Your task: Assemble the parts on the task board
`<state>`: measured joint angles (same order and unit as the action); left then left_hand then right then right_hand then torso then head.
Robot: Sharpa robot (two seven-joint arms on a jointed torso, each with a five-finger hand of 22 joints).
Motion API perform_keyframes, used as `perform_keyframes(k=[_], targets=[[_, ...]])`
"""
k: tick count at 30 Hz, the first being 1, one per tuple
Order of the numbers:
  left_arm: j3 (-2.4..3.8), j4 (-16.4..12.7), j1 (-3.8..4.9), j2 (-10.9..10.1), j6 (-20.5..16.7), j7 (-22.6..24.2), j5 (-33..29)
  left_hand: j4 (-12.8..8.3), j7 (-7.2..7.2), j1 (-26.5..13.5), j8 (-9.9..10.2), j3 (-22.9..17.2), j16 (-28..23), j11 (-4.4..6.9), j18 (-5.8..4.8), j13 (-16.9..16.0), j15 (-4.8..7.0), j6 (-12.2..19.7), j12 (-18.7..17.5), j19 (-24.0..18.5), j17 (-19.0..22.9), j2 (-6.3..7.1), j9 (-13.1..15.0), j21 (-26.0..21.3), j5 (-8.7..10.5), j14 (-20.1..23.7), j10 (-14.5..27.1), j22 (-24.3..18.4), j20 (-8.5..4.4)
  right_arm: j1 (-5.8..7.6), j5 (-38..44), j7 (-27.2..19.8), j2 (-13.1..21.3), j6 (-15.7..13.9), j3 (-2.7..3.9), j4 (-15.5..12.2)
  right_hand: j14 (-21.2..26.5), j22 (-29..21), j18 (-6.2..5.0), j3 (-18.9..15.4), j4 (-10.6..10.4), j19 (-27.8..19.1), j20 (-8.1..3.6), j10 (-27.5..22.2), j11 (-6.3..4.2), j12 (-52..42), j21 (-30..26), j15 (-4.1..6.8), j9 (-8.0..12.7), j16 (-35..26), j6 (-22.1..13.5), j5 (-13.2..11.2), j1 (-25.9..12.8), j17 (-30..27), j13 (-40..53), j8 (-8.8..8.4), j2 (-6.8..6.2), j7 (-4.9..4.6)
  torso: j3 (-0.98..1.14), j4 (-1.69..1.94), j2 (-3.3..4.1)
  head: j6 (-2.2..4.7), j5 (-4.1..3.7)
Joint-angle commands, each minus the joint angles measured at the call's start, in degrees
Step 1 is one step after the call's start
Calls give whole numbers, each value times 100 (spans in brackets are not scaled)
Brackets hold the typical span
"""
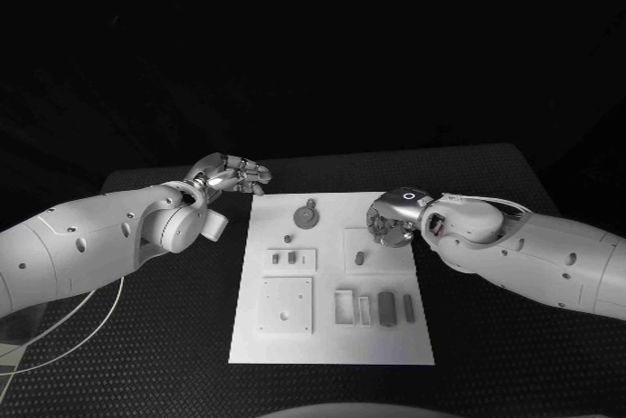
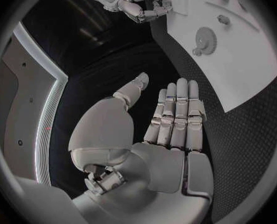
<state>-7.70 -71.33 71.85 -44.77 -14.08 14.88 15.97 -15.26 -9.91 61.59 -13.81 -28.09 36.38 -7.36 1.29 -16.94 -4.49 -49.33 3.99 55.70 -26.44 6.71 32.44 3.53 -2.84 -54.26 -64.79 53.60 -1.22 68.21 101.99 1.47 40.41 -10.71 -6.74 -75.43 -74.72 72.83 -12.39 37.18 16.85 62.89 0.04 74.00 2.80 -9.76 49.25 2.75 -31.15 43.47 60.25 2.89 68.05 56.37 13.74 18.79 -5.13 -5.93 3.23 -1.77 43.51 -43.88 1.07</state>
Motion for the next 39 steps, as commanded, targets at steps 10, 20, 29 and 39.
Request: perform_keyframes(k=[10,20,29,39], targets=[[3,10,10,11,54,90,44,-15,-43,-42,-13,34,-25,-35,13,13,-15,13,-8,1,-16,-7,-7,31,-14,-41,-3,-14,26,-67,180,230,54,-181,-47,29,-18,17,-261,43,-1,38,-14,10,44,174,26,37,-31,38,38,19,239,0,-136,53,160,13,0,-1,-2,-9,-2],[3,41,10,19,49,89,47,-17,-48,-42,-12,37,-33,-36,14,18,-15,17,-8,3,-26,-7,-9,32,-14,-44,-1,-22,26,-65,41,207,165,-354,-7,-115,-26,23,-261,48,-3,53,-21,21,38,178,33,44,-52,54,40,19,246,-3,-129,61,151,17,-4,-2,1,-5,-16],[3,115,10,36,57,85,54,-24,-60,-39,-8,42,-42,-38,15,25,-12,27,-10,9,-41,-3,-13,34,-15,-52,2,-32,24,-62,-193,132,239,-247,93,-225,-35,26,-261,52,-5,67,-26,22,36,183,38,46,-63,66,36,19,248,-5,-126,63,148,17,-8,-2,2,-13,-13],[3,147,10,37,51,87,54,-24,-64,-40,-8,44,-47,-39,15,29,-11,29,-10,12,-49,-3,-14,35,-15,-57,3,-38,24,-43,-300,113,292,-232,174,-354,-36,26,-261,53,-6,71,-27,22,37,186,39,46,-69,70,33,19,244,-7,-124,63,149,16,-9,-5,1,-14,-7]])
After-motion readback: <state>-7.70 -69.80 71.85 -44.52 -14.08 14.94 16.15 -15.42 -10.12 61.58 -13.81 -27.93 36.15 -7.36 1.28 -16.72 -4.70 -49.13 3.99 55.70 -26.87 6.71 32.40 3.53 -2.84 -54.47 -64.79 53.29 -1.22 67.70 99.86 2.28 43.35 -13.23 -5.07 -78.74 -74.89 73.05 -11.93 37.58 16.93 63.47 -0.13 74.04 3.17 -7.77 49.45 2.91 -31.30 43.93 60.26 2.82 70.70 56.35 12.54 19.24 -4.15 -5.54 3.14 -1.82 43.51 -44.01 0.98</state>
